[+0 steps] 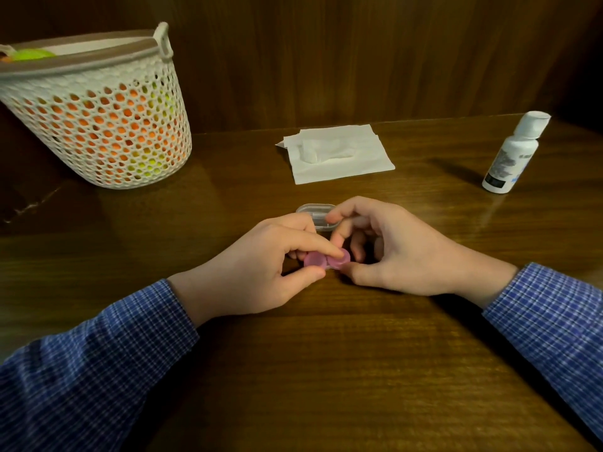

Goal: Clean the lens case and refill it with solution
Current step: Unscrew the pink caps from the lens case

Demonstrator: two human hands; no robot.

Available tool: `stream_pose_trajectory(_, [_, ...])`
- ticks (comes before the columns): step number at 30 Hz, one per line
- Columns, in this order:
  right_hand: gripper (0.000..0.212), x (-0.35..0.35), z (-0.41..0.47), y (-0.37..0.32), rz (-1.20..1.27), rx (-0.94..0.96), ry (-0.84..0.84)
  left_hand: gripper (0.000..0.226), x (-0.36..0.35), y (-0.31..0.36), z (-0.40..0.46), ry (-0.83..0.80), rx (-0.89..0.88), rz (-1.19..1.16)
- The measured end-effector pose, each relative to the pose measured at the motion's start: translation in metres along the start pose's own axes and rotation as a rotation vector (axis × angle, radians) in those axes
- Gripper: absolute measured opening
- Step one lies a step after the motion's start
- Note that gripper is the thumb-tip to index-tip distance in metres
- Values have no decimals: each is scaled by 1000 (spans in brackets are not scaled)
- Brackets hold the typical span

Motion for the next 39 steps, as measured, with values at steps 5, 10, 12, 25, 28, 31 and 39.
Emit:
stream_pose_trajectory(5, [60, -1, 0, -1, -67, 10, 67, 37, 0, 0, 0, 3, -6, -5])
stream_pose_trajectory(10, [58, 0, 0, -1, -5, 7, 39, 36, 0, 0, 0, -2, 3, -17])
stream_pose_trajectory(12, [61, -1, 0, -2, 17, 15, 13, 37, 0, 0, 0, 0, 2, -19])
stream_pose_trajectory(25, [61, -1, -1, -5, 12, 26, 10, 37, 0, 0, 1, -15, 20, -31])
stream_pose_trajectory(28, [63, -1, -1, -6, -54, 28, 49, 37, 0, 0, 1, -4, 15, -37])
stream_pose_trajectory(31, [60, 0, -1, -6, -101, 19, 98, 36, 0, 0, 1, 1, 12, -34])
stream_pose_trajectory(39, [59, 0, -1, -5, -30, 47, 36, 37, 0, 0, 1, -11, 29, -46])
Point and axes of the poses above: each hand's wrist, its own z-axis towards the middle knuckle, its own x-axis out of the back of the hand, y = z × x, the point moved 6 cm from there along z, towards the middle knuckle, and after that the axes turned 1 degree about y, right-handed, at the moved point
